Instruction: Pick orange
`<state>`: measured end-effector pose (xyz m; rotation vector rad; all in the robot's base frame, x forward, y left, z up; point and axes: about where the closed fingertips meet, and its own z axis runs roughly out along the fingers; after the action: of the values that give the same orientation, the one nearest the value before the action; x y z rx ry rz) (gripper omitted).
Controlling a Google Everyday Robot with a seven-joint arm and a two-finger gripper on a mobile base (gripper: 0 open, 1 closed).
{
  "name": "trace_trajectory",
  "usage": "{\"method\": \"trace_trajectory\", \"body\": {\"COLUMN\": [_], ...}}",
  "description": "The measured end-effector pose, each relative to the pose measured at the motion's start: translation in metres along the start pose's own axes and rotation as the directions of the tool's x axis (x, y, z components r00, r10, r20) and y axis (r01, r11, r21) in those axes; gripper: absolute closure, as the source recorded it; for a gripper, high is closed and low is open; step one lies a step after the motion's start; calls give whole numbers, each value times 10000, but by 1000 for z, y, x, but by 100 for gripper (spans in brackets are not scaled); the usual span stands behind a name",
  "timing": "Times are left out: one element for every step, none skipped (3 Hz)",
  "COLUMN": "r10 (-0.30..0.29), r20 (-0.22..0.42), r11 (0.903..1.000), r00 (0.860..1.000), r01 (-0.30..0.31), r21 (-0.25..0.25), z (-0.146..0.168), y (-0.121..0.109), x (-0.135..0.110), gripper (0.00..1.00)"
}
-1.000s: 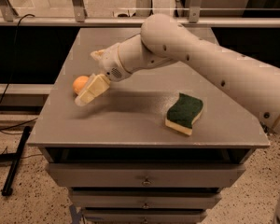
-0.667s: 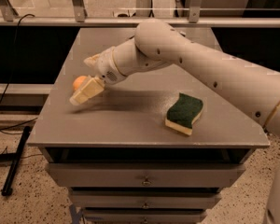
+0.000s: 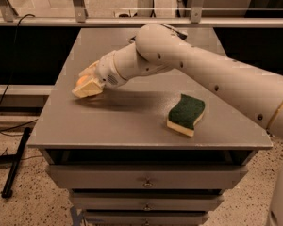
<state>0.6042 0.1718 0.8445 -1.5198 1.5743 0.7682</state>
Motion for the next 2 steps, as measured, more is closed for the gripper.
{"method": "trace_trajectory", "body": {"r10": [-197, -657], "r20": [266, 878], "r11": [9962, 9858], "r00": [9995, 9940], "r01": [174, 511], "r21": [852, 1597], "z": [-38, -86], "y": [-16, -36], "x": [-11, -30], "gripper": [87, 100]}}
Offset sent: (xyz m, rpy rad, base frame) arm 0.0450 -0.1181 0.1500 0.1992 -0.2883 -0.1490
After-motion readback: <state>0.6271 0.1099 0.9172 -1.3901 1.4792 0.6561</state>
